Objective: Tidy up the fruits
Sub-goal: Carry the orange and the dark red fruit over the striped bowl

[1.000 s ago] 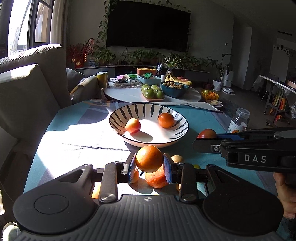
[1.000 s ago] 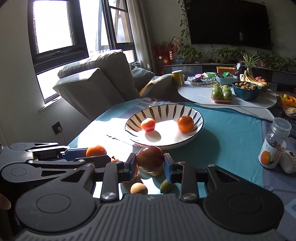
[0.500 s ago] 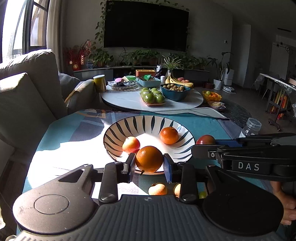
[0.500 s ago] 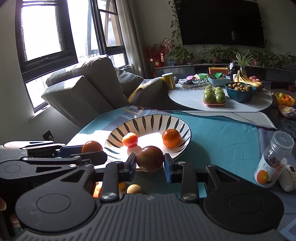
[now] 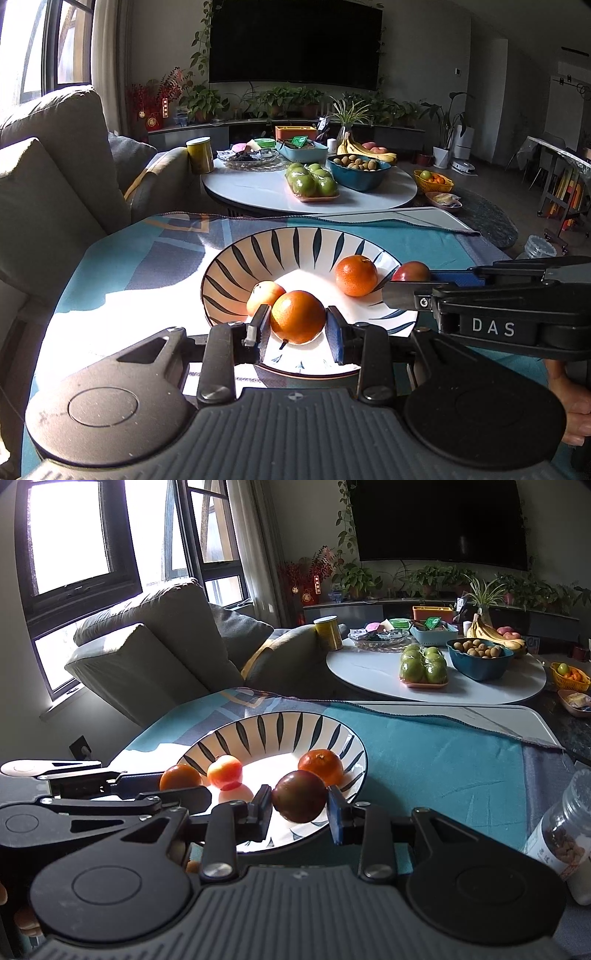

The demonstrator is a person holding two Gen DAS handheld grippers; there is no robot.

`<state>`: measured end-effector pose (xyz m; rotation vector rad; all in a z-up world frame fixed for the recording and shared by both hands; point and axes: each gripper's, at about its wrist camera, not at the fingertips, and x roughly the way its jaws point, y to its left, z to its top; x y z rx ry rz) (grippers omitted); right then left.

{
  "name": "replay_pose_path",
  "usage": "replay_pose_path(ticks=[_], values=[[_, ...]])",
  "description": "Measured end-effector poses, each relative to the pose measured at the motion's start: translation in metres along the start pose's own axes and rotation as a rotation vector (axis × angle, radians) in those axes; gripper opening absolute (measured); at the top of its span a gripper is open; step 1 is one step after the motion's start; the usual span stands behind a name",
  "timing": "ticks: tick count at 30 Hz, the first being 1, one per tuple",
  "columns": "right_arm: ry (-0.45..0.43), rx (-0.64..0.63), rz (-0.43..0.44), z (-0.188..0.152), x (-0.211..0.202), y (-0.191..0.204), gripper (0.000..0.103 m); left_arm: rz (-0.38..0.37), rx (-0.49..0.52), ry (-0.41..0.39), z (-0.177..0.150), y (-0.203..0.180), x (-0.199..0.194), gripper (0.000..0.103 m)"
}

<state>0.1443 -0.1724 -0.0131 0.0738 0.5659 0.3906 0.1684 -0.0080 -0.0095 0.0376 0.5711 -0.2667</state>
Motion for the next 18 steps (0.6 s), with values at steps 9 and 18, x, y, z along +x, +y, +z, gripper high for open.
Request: replay_pose_path(ticks=[9,18], values=[[0.006,0.008,0.000,0.002,0.008,-0.004,0.084,0.006,-0.001,0.017,0.001,0.003,0.013,0.029],[0.001,0.002,0.003,0.004,0.009,-0.003,0.084,0.013,0.019,0.020,0.001,0.001,0.018,0.030]])
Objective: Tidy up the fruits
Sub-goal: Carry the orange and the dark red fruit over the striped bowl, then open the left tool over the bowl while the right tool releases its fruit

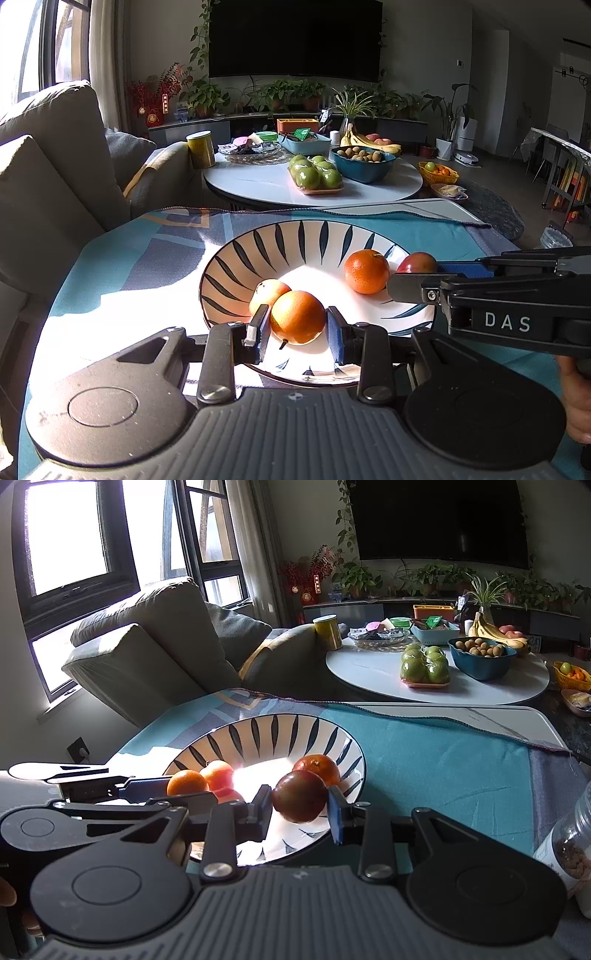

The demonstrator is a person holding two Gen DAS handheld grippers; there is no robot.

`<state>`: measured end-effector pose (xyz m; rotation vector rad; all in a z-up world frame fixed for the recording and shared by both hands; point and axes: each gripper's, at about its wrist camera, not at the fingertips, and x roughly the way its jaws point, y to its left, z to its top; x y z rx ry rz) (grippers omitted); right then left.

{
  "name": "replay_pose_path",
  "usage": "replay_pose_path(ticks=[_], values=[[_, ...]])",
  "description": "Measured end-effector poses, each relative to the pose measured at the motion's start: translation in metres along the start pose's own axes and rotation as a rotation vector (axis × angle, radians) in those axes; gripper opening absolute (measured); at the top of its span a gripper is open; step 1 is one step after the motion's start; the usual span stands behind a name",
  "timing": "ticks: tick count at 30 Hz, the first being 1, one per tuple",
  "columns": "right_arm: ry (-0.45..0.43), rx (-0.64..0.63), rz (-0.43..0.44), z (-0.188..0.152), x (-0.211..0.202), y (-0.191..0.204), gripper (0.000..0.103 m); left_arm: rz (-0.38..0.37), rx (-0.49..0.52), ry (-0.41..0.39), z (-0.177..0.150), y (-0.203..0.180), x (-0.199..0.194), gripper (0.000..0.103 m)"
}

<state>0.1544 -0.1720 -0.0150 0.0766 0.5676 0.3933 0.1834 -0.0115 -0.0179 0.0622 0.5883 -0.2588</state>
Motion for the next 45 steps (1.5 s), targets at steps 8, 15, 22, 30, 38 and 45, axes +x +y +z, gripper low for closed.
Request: replay_pose_path(ticks=[8,15,22,30,38,45], values=[[0.004,0.004,0.000,0.000,0.002,0.001,0.084,0.023,0.023,-0.016,0.000,-0.002,-0.003,0.030],[0.008,0.010,0.002,-0.002,0.003,0.002,0.084,0.035,0.010,-0.010,-0.001,0.001,-0.002,0.030],[0.014,0.010,0.005,-0.004,0.004,0.002,0.084,0.039,0.004,-0.009,-0.002,0.002,-0.003,0.030],[0.018,0.010,0.009,-0.005,0.005,0.003,0.084,0.040,-0.001,-0.012,-0.002,0.002,-0.003,0.030],[0.003,0.032,0.024,-0.005,0.002,0.001,0.085,0.049,-0.012,-0.014,-0.002,0.005,-0.005,0.030],[-0.010,0.027,0.016,-0.004,-0.002,0.001,0.085,0.058,-0.014,-0.020,-0.002,0.006,-0.012,0.030]])
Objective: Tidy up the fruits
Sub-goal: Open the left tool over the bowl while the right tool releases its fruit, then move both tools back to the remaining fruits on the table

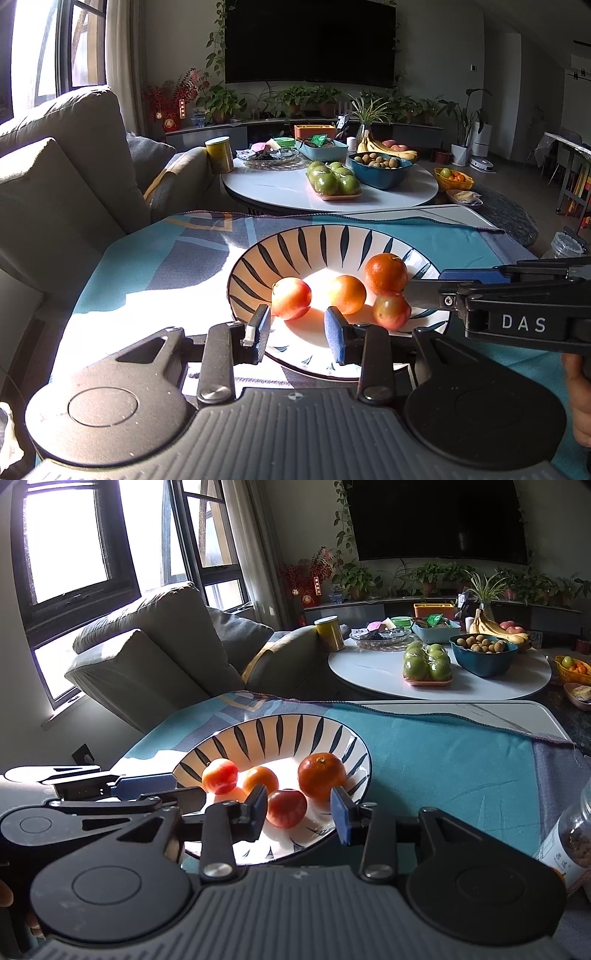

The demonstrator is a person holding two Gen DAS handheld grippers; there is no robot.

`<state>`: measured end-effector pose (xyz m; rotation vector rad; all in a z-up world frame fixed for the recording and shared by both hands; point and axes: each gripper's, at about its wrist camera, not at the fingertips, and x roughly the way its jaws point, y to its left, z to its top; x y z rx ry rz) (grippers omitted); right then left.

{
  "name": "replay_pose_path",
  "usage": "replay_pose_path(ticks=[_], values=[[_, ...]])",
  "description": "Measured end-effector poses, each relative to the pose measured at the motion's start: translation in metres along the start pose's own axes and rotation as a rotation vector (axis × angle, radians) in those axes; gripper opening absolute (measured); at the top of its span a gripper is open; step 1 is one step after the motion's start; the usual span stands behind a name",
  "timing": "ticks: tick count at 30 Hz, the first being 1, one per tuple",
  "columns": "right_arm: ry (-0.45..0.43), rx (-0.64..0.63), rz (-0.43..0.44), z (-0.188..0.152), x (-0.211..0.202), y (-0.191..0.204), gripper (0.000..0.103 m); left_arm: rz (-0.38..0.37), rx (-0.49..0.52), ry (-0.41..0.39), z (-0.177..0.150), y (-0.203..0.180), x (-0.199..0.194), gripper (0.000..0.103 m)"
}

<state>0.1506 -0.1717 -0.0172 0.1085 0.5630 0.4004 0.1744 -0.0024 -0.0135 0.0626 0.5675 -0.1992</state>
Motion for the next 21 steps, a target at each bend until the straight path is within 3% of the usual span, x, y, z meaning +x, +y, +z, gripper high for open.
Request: replay_pose_path(ticks=[10,21], values=[[-0.007,0.003,0.003,-0.002,-0.015,0.004,0.085,0.037,-0.033,-0.020,-0.003,0.014,-0.025,0.031],[-0.003,-0.012,0.011,-0.011,-0.040,0.015,0.085,0.072,-0.071,-0.021,-0.028,0.028,-0.065,0.031]])
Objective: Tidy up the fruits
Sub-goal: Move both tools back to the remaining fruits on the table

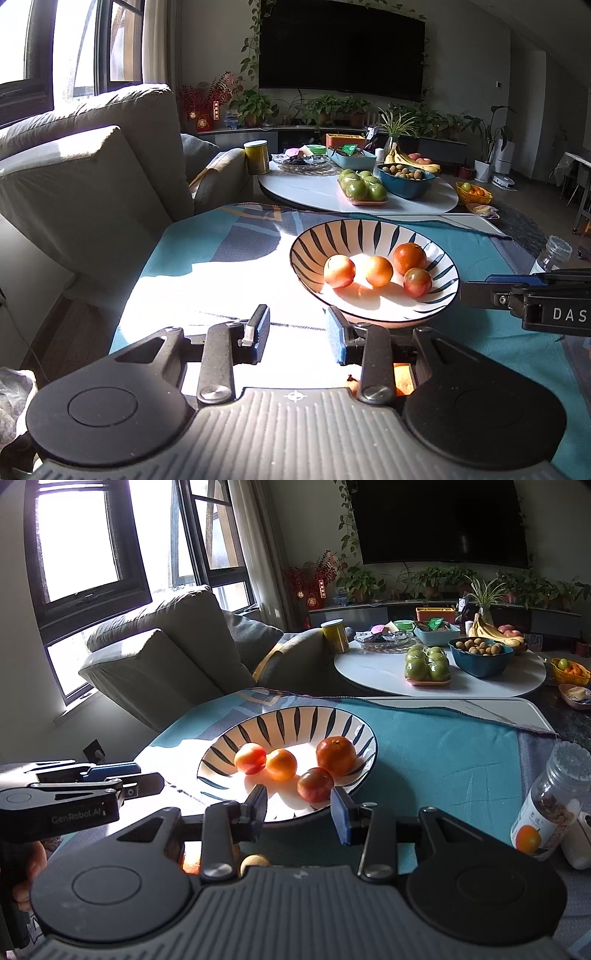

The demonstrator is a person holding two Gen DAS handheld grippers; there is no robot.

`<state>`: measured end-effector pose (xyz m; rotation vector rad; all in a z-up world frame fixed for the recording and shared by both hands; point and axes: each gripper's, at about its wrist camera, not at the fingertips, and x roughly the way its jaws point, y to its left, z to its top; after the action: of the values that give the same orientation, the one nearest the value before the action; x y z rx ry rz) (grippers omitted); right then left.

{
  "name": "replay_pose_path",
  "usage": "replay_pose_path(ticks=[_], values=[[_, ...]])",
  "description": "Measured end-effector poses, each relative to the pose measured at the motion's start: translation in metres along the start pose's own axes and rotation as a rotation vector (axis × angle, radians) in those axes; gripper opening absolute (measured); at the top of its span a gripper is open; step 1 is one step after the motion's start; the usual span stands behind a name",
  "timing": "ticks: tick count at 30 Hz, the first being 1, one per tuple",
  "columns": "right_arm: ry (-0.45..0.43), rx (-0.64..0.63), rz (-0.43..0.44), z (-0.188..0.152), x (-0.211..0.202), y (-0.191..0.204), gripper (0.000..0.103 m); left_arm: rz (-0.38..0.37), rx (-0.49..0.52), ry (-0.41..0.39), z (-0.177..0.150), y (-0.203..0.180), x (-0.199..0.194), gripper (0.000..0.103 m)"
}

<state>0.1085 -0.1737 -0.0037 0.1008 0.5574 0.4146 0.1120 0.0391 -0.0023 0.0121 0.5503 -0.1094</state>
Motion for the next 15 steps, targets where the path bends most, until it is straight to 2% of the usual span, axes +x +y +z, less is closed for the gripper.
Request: replay_pose_path(ticks=[15], values=[[0.038,-0.009,0.045,-0.027,-0.023,0.022,0.085,0.027,-0.012,0.071,-0.045,0.010,-0.022,0.033]])
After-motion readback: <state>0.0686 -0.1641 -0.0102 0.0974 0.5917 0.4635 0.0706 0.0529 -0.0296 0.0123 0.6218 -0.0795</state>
